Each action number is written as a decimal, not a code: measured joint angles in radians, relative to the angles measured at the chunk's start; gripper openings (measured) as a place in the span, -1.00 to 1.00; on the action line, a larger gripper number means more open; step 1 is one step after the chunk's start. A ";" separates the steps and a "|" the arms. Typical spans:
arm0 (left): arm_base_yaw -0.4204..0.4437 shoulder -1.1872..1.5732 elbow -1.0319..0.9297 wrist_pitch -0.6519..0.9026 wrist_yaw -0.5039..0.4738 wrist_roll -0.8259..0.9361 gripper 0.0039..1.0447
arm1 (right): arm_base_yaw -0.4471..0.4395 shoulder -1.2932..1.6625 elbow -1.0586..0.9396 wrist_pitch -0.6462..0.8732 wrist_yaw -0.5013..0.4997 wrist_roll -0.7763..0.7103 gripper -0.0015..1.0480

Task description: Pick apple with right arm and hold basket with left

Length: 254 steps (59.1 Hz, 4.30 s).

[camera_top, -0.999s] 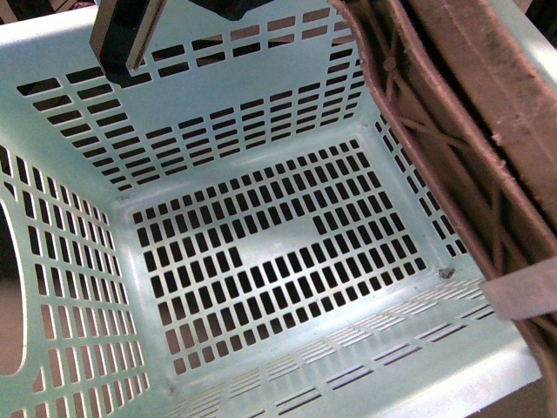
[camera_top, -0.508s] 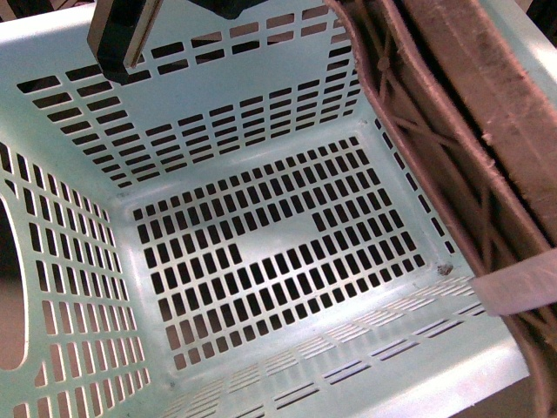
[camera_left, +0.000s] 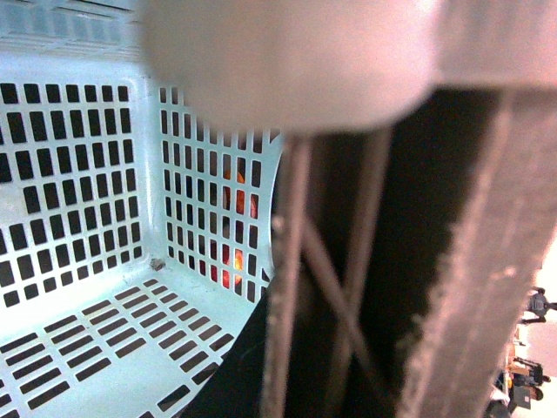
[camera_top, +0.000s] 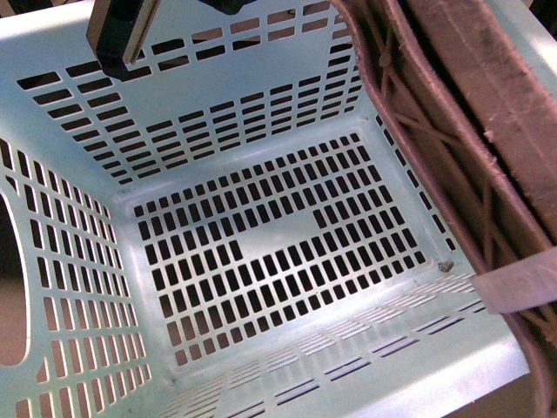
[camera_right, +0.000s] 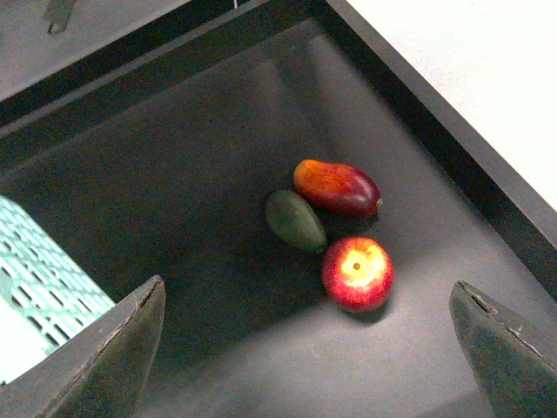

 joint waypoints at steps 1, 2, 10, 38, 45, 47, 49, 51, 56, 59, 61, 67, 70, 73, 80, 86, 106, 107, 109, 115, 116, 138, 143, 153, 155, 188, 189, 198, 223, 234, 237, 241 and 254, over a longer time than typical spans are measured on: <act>0.000 0.000 0.000 0.000 0.000 0.001 -0.72 | -0.014 0.041 0.003 0.033 -0.017 -0.004 0.83; 0.000 0.000 0.000 0.000 0.000 0.001 -0.72 | -0.027 0.084 0.005 0.068 -0.030 -0.014 0.83; 0.000 -0.001 0.000 0.000 0.000 0.001 -0.72 | -0.104 0.496 0.008 0.416 -0.079 -0.155 0.83; 0.000 -0.001 0.000 0.000 0.000 0.000 -0.72 | -0.107 1.367 0.170 0.822 -0.071 -0.425 0.83; 0.000 -0.001 0.000 0.000 0.000 0.000 -0.72 | -0.094 1.480 0.215 0.829 -0.055 -0.440 0.83; 0.000 -0.001 0.000 0.000 0.000 0.000 -0.72 | -0.091 1.505 0.229 0.828 -0.051 -0.441 0.83; 0.000 -0.001 0.000 0.000 0.000 0.000 -0.72 | -0.087 1.532 0.248 0.828 -0.048 -0.441 0.83; 0.000 -0.001 0.000 0.000 0.000 0.000 -0.72 | -0.085 1.545 0.260 0.827 -0.047 -0.441 0.83; 0.000 -0.001 0.000 0.000 0.000 0.000 -0.72 | -0.082 1.572 0.290 0.824 -0.040 -0.441 0.83; 0.000 -0.001 0.000 0.000 0.000 0.000 -0.72 | -0.080 1.584 0.303 0.823 -0.034 -0.441 0.83; 0.000 -0.001 0.000 0.000 0.000 0.000 -0.72 | -0.080 1.592 0.312 0.821 -0.031 -0.441 0.83; 0.000 -0.001 0.000 0.000 0.000 0.000 -0.72 | -0.078 1.620 0.342 0.811 -0.025 -0.441 0.83; 0.000 -0.001 0.000 0.000 0.000 0.000 -0.72 | -0.076 1.635 0.359 0.803 -0.022 -0.441 0.83; 0.000 -0.001 0.000 0.000 0.000 0.000 -0.72 | -0.074 1.645 0.371 0.798 -0.021 -0.442 0.83; 0.000 -0.001 0.000 0.000 0.000 0.000 -0.72 | -0.067 1.670 0.405 0.782 -0.019 -0.441 0.83; 0.000 -0.001 0.000 0.000 0.000 0.000 -0.72 | -0.061 1.690 0.434 0.766 -0.018 -0.441 0.83; 0.000 -0.001 0.000 0.000 0.000 0.000 -0.72 | -0.051 1.759 0.514 0.737 0.016 -0.437 0.83; 0.000 -0.001 0.000 0.000 0.000 0.000 -0.72 | -0.051 1.762 0.516 0.737 0.017 -0.437 0.83; 0.000 -0.001 0.000 0.000 0.000 0.000 -0.72 | -0.051 1.768 0.520 0.736 0.020 -0.436 0.83; 0.000 -0.001 0.000 0.000 0.000 0.000 -0.72 | -0.051 1.778 0.527 0.734 0.023 -0.427 0.83; 0.000 -0.001 0.000 0.000 0.000 0.000 -0.72 | -0.051 1.779 0.527 0.734 0.023 -0.426 0.83; 0.000 -0.001 0.000 0.000 0.000 0.000 -0.72 | -0.063 1.748 0.485 0.757 -0.002 -0.425 0.51; 0.000 -0.001 0.000 0.000 0.000 0.000 -0.72 | -0.088 1.682 0.432 0.772 -0.019 -0.446 0.51; 0.000 -0.001 0.000 0.000 0.000 0.000 -0.72 | -0.144 1.521 0.356 0.766 -0.055 -0.471 0.51; 0.000 -0.001 0.000 0.000 0.000 0.000 -0.72 | -0.159 1.468 0.337 0.753 -0.068 -0.473 0.51; 0.000 -0.001 0.000 0.000 0.000 0.000 -0.72 | -0.116 0.526 0.253 0.269 -0.206 -0.335 0.51; 0.000 -0.001 0.000 0.000 0.000 0.000 -0.72 | -0.106 0.505 0.255 0.259 -0.205 -0.327 0.51; 0.000 -0.001 0.000 0.000 0.000 0.000 -0.72 | 0.077 0.290 0.288 0.174 -0.134 -0.218 0.51; 0.000 -0.001 0.000 0.000 0.001 0.000 -0.72 | 0.758 0.364 0.272 0.272 0.150 -0.079 0.51; 0.000 -0.001 0.000 0.000 -0.001 0.002 -0.72 | 0.776 0.426 0.264 0.315 0.176 -0.078 0.51; 0.000 -0.001 0.000 0.000 0.000 0.001 -0.72 | 0.776 0.440 0.262 0.324 0.184 -0.078 0.51; 0.000 -0.001 0.000 0.000 0.001 0.000 -0.72 | 0.771 0.457 0.262 0.332 0.191 -0.077 0.51; 0.000 -0.001 0.000 0.000 0.000 0.001 -0.72 | 0.771 0.473 0.260 0.337 0.208 -0.078 0.78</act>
